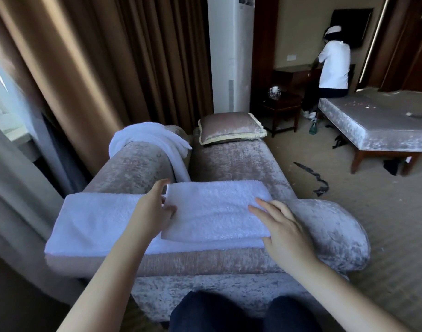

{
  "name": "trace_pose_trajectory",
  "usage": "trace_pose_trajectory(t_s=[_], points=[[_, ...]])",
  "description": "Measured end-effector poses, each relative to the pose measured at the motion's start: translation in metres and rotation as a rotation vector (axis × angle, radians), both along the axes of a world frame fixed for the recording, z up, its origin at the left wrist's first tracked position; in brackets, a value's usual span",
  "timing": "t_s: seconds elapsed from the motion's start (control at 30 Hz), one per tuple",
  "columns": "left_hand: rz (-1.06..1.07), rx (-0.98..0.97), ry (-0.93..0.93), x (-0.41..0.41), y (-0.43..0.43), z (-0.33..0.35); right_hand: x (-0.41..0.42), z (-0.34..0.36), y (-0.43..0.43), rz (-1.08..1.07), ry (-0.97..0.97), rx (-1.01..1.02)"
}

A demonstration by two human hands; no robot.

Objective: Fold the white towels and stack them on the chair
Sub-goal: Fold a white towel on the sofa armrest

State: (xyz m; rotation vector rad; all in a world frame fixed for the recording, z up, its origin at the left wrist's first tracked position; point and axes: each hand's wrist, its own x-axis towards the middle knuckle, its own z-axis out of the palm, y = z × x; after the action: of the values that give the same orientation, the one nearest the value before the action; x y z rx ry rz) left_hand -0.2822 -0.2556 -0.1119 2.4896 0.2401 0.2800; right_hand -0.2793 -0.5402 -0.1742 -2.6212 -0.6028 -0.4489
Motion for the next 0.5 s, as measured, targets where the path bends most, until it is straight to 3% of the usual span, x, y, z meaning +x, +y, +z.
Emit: trace_pose_trajectory(t_s=[0.1,0.2,0.27,0.37,0.5], points=[[0.021,0.384,-0.155,-0.008,-0.009,-0.002,-0.005,0.014,-0.006,0.062,0.063,-0.178],[-0.090,0.520,-0.449,-0.002,-0.027,-0.009,0.002,0.034,0.001,0.029,0.069,-0.132],[-0.200,0.565,-0.379,0.006,-0.041,-0.019,0.014,0.043,0.016,0.014,0.015,-0.034],[-0.238,0.581,-0.230,0.008,-0.049,-0.044,0.034,0.042,0.038,0.032,0.027,-0.134],[-0.198,0.618,-0.306,0.003,-0.053,-0.062,0.054,0.020,0.033,-0.103,0.211,-0.174]])
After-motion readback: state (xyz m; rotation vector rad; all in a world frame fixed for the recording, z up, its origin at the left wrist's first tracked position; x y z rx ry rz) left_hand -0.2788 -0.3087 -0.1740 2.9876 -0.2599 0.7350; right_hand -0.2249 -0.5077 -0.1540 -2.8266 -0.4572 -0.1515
